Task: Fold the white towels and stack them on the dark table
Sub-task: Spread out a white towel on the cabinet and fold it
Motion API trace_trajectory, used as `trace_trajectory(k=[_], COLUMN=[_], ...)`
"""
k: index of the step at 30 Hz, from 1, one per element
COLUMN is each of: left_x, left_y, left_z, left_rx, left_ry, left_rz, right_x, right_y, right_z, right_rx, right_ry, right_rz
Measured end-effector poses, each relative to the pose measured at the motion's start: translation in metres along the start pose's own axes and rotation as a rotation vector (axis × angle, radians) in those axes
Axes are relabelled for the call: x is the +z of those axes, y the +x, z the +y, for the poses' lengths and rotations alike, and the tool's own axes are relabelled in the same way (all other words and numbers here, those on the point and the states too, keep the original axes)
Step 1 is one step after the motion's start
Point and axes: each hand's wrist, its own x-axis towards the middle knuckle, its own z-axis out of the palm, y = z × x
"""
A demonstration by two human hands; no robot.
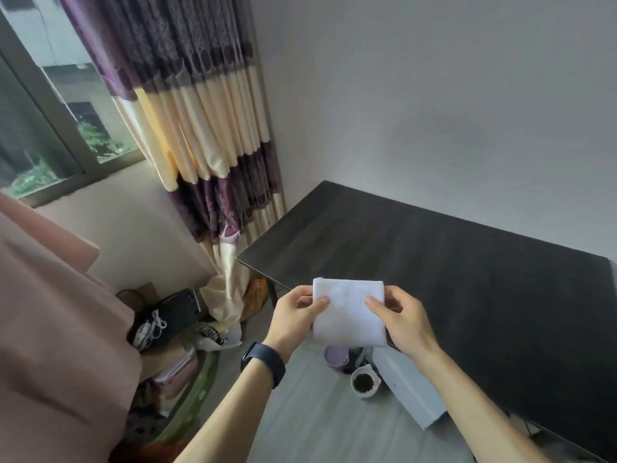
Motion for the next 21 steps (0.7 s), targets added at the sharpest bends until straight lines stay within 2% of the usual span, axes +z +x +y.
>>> trace_trajectory(k=[10, 15, 21], left_x=[0.017, 0.059, 0.122], left_y=[0.201, 0.298, 0.39], left_z=[-0.046, -0.088, -0.157], left_rx=[-0.139, -0.222, -0.248], left_ry=[0.088, 0.152, 0.231], left_rz=[-0.093, -0.224, -0.347], right_x=[0.038, 0.043, 0.029], right_y=[0.165, 0.237, 0.305], right_z=[0.064, 0.131, 0.214], right_rx=[0.19, 0.333, 0.416], right_ry=[0.011, -0.017, -0.103], right_rz=[0.041, 0.159, 0.286])
